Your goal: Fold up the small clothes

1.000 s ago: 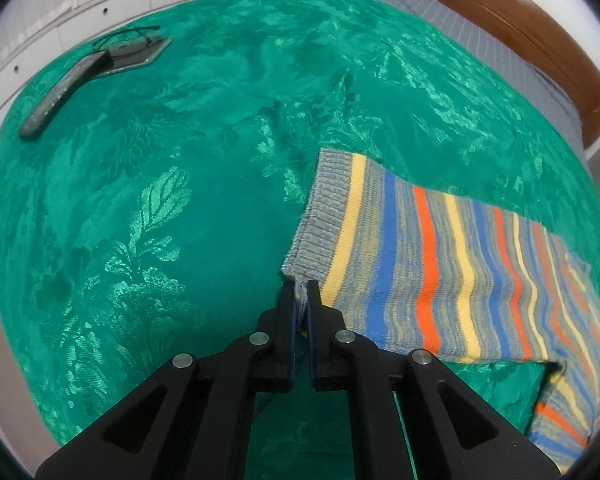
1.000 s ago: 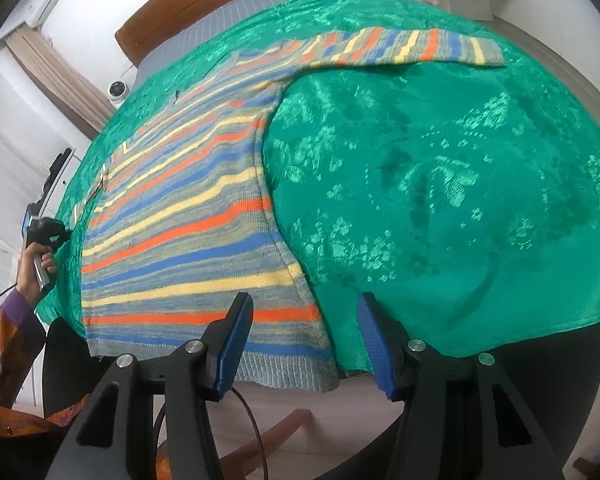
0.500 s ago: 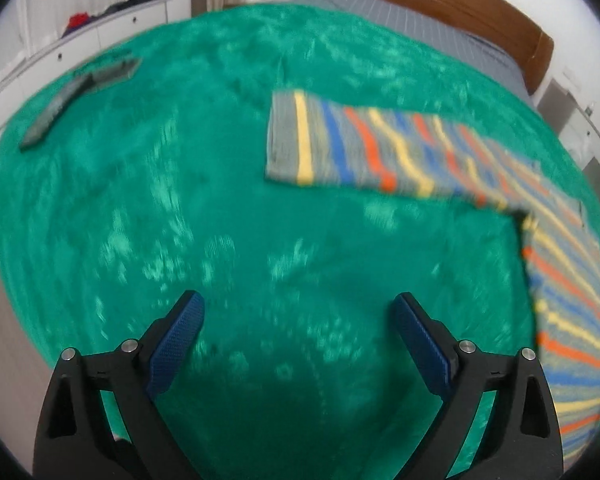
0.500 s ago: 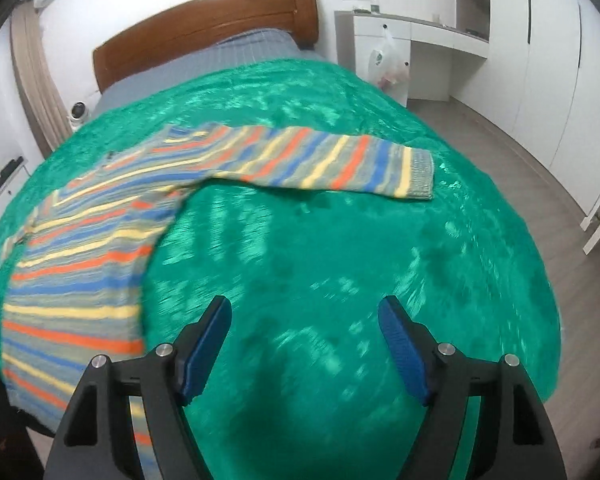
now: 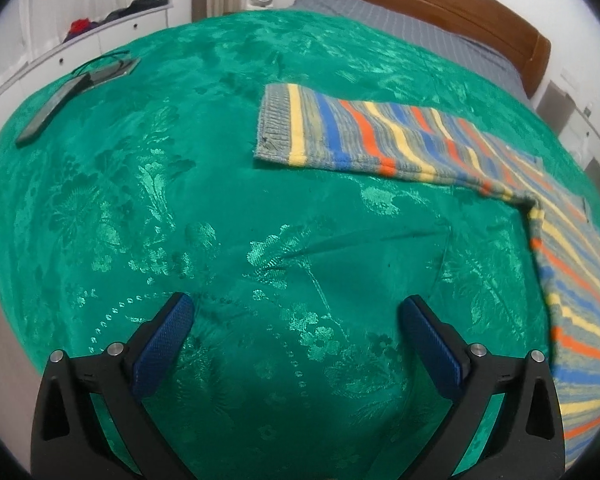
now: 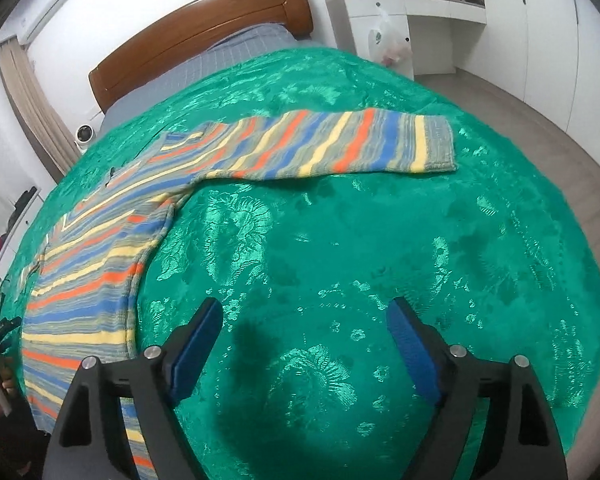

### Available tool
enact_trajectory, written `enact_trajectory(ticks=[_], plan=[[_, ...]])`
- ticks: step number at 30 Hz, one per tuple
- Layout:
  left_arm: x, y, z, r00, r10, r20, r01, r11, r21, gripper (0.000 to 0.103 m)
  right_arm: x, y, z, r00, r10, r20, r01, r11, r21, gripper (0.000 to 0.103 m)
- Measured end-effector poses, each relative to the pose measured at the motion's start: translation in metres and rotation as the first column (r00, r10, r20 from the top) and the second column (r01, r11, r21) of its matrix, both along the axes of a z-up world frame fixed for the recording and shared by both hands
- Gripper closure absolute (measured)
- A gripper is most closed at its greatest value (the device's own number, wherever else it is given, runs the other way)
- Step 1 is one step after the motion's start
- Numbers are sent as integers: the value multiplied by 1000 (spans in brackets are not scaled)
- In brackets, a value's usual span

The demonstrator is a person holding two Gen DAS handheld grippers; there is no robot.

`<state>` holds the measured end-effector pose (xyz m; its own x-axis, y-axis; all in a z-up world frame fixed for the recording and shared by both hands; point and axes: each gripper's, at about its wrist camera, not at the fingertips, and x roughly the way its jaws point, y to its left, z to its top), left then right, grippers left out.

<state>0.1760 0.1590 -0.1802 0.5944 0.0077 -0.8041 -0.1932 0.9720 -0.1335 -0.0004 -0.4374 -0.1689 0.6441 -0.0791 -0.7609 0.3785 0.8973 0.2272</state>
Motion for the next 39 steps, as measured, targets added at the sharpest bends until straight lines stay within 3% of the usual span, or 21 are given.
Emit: enact_trajectory(ticks=[4,12,30,39], plan=[[-2,2,-1,1000,17,9,-17,1000,-17,0,1,-5,-6,1000,-1,0,1,999,51,14],[-1,-9,-2,1000,-3,-22,5,998,69,0,3,-2,-9,1000,5,-3,-5,998,65,7],[-2,-7,-2,1000,-4,-18,5,998,60,0,-2,-1,-6,999,-14,29,12,998,58,7],[-2,-7,-2,1000,-4,-17,5,998,61,0,-14,-5,5,994,-75,83,74,997,19,7]])
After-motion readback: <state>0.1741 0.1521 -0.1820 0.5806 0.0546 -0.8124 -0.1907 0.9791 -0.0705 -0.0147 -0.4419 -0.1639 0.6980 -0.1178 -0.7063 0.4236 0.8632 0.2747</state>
